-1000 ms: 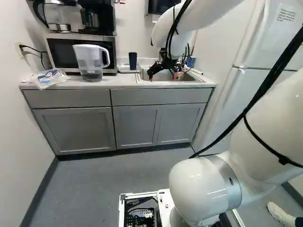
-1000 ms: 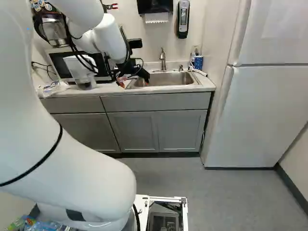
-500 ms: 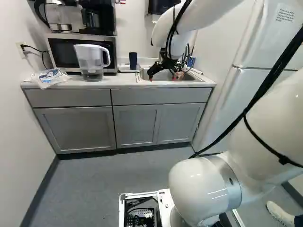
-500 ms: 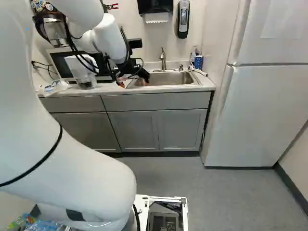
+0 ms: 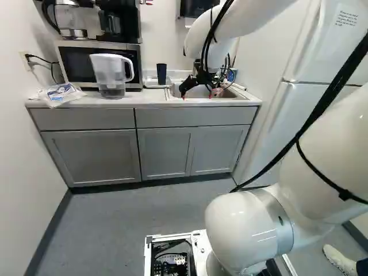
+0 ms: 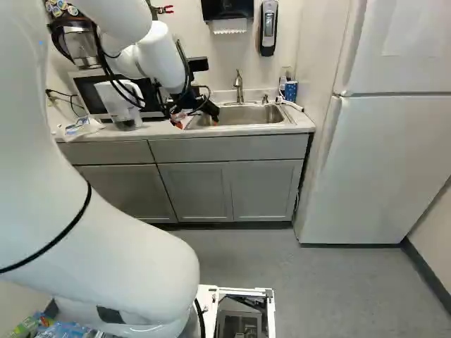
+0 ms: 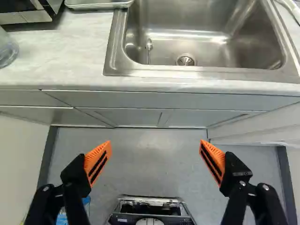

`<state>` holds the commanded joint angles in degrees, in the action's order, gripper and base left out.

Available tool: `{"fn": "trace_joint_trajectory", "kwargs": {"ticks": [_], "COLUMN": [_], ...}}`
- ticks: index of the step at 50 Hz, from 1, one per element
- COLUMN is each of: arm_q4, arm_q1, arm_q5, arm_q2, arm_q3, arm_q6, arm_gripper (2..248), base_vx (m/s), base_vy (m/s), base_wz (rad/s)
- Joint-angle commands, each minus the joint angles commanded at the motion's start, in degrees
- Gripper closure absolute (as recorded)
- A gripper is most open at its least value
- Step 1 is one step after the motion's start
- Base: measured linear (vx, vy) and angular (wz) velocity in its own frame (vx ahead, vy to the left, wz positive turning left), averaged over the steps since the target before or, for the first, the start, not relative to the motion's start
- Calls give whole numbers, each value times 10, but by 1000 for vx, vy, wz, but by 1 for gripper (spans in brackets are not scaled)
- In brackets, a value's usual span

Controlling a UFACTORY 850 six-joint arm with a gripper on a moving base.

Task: Rinse the cup and place it in the tray

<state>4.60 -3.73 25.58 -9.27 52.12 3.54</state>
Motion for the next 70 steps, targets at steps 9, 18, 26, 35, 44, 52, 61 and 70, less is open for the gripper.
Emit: {"fn": "trace_joint_trajectory", "kwargs": {"ticks": [9,18,26,35,44,52,61,70], "arm_q4": [-1,-2,-3,-5,-7,-9,-12,-14], "arm_q1": [1,2,3,4,6,7,9,12], "arm_q5": [-13,-31,-51,-79,-112,-146,-190,-238], "arm_q2": [-1,-3,-5,-7,-10,-13,-17,-21], "arm_q3": [-8,-19,-32,-49,-70,-91,-118,-148], "arm_q6": [-1,-1,-2,-4,-5,-7,-9,-11], "arm_gripper": [3,3,3,3,3,3,3,3], "base_vx": [0,0,0,0,0,0,0,0], "base_vy": [0,0,0,0,0,0,0,0], "base_wz": [0,0,0,0,0,0,0,0]}}
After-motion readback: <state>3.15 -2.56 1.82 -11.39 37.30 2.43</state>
